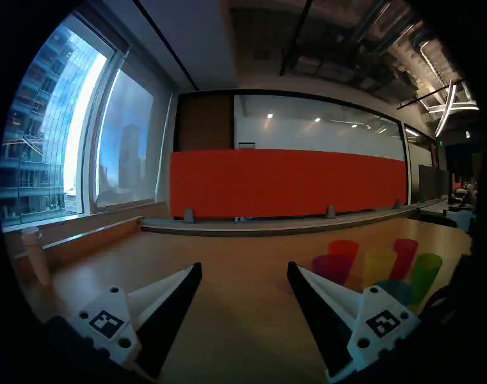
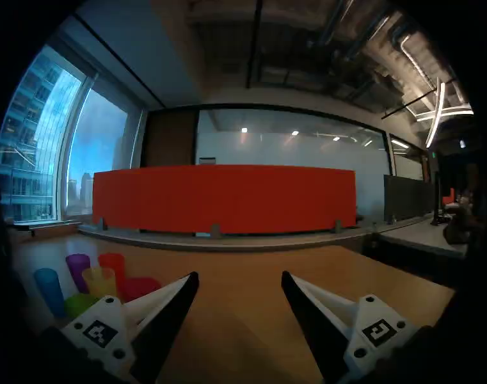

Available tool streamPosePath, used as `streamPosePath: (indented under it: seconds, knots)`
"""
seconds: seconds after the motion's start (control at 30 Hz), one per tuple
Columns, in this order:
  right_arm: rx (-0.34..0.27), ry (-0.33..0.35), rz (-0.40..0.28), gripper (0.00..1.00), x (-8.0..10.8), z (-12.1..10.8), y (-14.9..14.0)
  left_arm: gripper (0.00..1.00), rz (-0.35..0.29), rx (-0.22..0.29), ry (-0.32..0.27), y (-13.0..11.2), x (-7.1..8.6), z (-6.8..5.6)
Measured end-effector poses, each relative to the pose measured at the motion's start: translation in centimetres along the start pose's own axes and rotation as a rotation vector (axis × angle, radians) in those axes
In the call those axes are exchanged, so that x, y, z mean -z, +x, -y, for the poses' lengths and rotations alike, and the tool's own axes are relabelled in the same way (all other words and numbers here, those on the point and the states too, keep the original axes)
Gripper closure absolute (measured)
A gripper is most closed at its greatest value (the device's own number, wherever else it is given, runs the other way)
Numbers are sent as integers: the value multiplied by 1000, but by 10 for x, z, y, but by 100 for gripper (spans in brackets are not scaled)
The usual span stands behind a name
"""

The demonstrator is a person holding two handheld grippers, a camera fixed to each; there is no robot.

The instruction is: Pour water

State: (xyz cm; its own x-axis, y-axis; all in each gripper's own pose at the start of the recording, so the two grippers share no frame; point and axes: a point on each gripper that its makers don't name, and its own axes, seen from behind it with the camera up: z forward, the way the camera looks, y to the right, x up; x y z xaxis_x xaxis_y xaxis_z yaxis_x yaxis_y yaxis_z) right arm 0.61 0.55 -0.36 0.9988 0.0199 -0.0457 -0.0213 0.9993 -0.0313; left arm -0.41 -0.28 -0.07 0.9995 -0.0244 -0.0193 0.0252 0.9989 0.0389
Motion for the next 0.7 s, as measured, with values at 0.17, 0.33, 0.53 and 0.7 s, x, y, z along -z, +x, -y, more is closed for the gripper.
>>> streamPosePath:
  seconds: [0.17, 0.33, 0.53, 0.7]
  knots:
    - [0, -3, 13, 0, -1, -1, -5, 1, 0, 0, 0, 0, 0, 1]
    - [-1, 0, 24, 0, 0, 0, -10, 1, 0, 0, 0, 0, 0, 2]
    - [0, 2, 29, 0, 0, 0, -12, 1, 0, 0, 0, 0, 0, 1]
    - [0, 2, 30, 0, 0, 0, -13, 1, 0, 0, 0, -1, 0, 1]
